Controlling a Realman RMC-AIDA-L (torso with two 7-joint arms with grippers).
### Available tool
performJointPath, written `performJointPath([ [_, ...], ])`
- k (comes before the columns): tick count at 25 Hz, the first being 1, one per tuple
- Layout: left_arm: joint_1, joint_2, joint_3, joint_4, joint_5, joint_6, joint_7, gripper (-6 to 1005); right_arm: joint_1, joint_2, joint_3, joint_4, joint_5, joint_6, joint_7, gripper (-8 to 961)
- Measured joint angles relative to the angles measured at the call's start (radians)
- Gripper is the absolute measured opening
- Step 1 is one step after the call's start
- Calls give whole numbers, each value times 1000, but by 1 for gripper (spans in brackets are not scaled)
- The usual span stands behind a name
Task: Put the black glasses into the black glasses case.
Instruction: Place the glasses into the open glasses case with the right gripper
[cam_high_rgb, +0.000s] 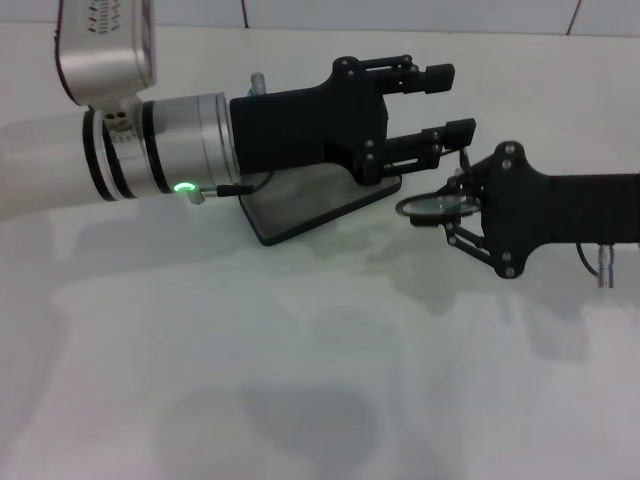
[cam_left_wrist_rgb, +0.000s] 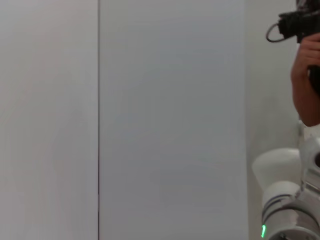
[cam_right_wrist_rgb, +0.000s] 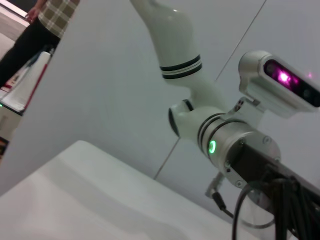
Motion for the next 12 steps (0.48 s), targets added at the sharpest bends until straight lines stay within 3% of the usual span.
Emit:
performJointPath([
  [6, -3, 0, 0, 0, 12, -6, 27, 596, 24, -27, 0, -1, -44, -47, 90, 40],
  [12, -2, 0, 0, -2, 27, -7, 37, 595, 25, -34, 0, 0, -46, -56, 100, 40],
])
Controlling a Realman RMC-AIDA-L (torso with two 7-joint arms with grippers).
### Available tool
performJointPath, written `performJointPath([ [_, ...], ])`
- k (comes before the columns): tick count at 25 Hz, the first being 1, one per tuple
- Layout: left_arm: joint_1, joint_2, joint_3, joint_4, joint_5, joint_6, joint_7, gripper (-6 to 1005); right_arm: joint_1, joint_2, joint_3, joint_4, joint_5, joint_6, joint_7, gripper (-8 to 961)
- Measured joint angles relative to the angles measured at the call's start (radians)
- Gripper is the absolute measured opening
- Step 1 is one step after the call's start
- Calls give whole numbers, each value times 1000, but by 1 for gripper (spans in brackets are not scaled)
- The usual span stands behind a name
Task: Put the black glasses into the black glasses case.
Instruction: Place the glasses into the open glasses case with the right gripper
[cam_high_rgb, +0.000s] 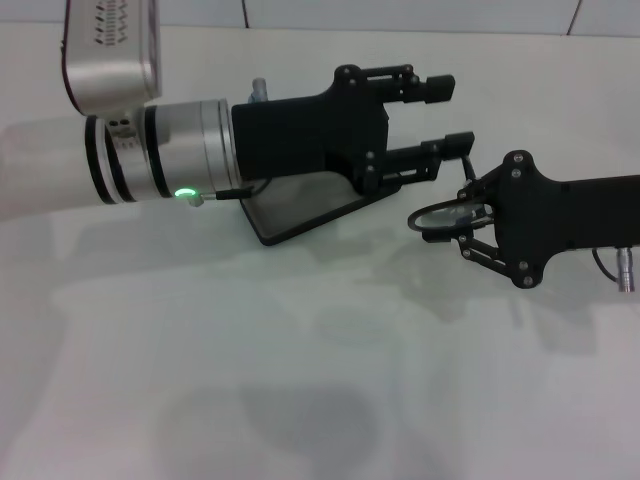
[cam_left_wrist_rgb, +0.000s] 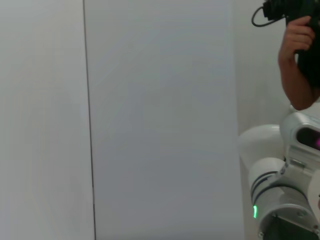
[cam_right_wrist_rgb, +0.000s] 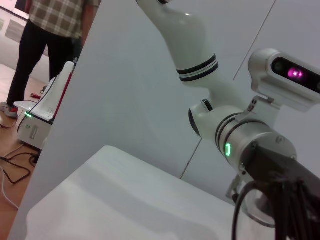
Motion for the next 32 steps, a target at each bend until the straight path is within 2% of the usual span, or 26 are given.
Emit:
performJointPath([
  [26, -22, 0, 0, -7, 58, 0, 5, 591, -10, -3, 14, -3, -10, 4, 1, 40],
  [29, -11, 1, 0, -11, 26, -1, 13, 591, -12, -7, 14, -3, -12, 8, 0, 40],
  [32, 19, 1, -1, -21, -61, -16, 20, 591, -14, -8, 14, -8, -17, 29, -3, 40],
])
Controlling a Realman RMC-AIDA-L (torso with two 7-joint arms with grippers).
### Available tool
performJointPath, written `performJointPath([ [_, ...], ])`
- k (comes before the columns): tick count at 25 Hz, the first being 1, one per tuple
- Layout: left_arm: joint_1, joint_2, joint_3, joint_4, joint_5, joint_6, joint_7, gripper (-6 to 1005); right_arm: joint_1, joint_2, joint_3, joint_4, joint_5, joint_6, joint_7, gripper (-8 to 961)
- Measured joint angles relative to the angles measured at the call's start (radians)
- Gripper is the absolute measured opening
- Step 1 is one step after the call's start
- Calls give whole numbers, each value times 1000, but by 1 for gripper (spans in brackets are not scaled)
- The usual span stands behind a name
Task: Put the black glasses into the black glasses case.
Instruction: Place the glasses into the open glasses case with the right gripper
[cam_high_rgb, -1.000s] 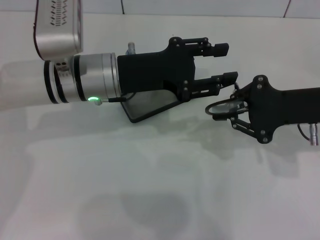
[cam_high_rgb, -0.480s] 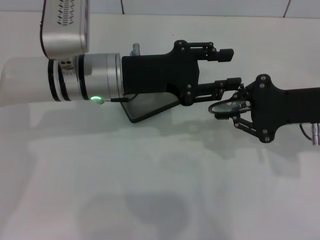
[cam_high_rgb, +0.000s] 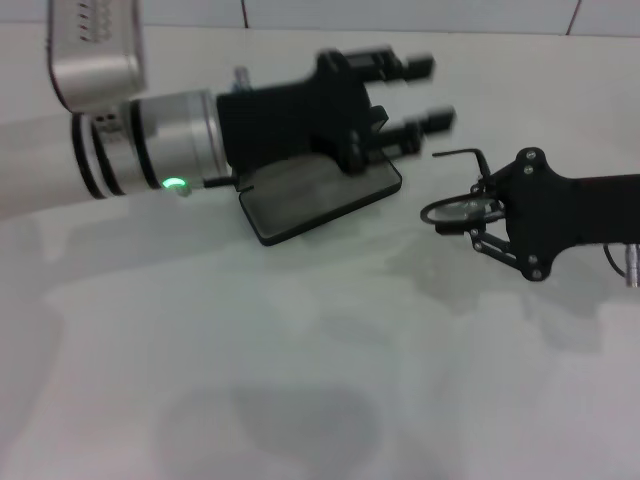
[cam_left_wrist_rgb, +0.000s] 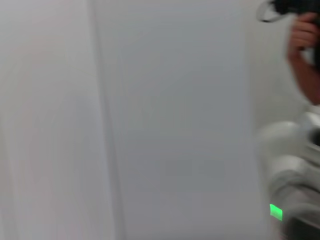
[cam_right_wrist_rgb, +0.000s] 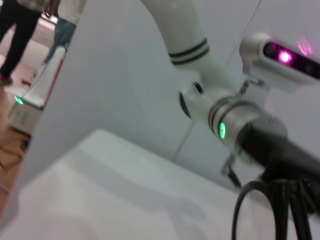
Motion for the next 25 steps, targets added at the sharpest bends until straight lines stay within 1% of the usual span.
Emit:
performJointPath([
  [1, 0, 0, 0, 0, 0, 0, 0, 592, -8, 14, 0, -30, -29, 50, 1, 40],
  [2, 29, 0, -1, -5, -82, -21, -5, 592, -11, 19, 0, -38, -37, 63, 2, 40],
  [4, 69, 1, -1, -4, -206, -62, -20, 592, -25, 47, -2, -89, -87, 131, 6, 40],
  [5, 83, 1, -1, -1, -249, -78, -26, 592, -35, 59, -20, -123, -111, 182, 8, 40],
  [7, 106, 0, -2, 10, -332, -110, -37, 592, -51, 70, -104, -186, -133, 311, 25, 40],
  [9, 132, 0, -1, 24, -394, -132, -45, 593, -57, 71, -228, -235, -131, 459, 57, 40],
  [12, 154, 0, -1, 26, -416, -137, -54, 593, -60, 71, -410, -287, -130, 716, 80, 48],
  [13, 157, 0, -1, 26, -417, -138, -55, 593, -59, 71, -455, -291, -130, 786, 80, 52],
  [14, 159, 0, -1, 27, -417, -138, -55, 593, -55, 71, -514, -294, -130, 888, 81, 56],
  [17, 162, -2, -1, 30, -416, -139, -58, 594, -30, 72, -667, -280, -126, 1107, 85, 68],
  [19, 163, -2, -1, 30, -415, -139, -62, 594, -7, 72, -738, -264, -117, 1186, 91, 76],
  [21, 163, -1, -1, 30, -412, -139, -63, 594, 9, 73, -785, -255, -110, 1233, 104, 84],
  [25, 162, -1, -1, 32, -410, -143, -63, 595, 23, 73, -814, -254, -104, 1237, 122, 100],
])
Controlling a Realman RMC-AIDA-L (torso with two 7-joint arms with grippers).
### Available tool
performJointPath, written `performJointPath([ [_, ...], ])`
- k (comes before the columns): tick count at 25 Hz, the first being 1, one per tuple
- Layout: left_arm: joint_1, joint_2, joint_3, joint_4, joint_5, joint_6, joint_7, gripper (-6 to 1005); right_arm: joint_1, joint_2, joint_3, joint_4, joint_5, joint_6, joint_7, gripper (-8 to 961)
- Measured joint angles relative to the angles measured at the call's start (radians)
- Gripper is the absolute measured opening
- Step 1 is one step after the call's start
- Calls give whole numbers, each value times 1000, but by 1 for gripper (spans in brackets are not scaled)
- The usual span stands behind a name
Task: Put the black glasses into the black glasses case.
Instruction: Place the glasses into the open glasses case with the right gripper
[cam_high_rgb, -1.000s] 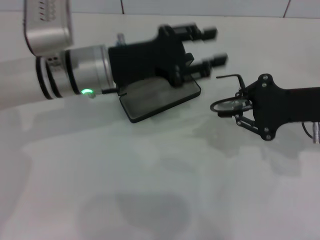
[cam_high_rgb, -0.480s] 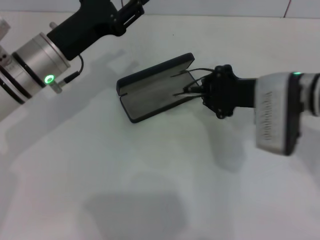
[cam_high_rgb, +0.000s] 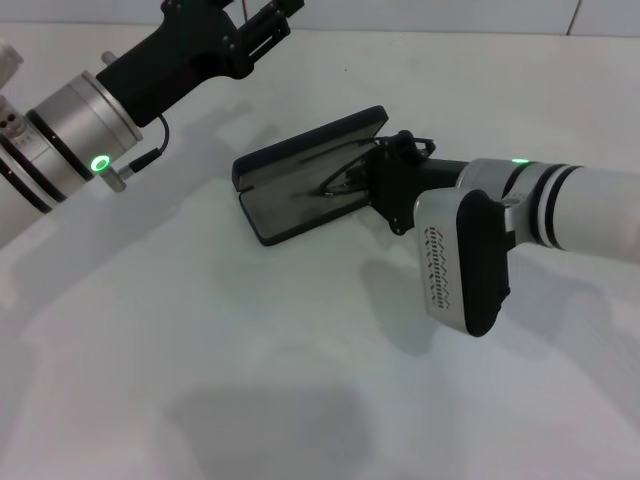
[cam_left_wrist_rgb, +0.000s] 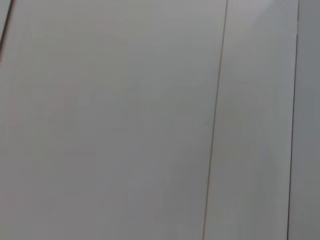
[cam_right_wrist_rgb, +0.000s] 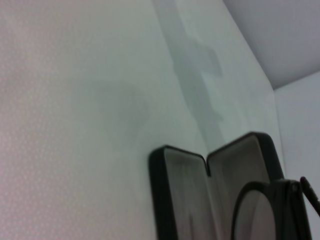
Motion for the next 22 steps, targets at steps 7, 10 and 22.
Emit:
performJointPath([
  [7, -6, 0, 0, 14, 2, -9, 0, 595, 48, 1, -30, 43, 45, 4, 2, 129],
  [10, -6, 0, 0, 14, 2, -9, 0, 596, 73, 1, -35, 64, 68, 10, 3, 141],
  [22, -7, 0, 0, 15, 2, -26, 0, 597, 120, 1, -94, 93, 82, 19, 3, 182],
])
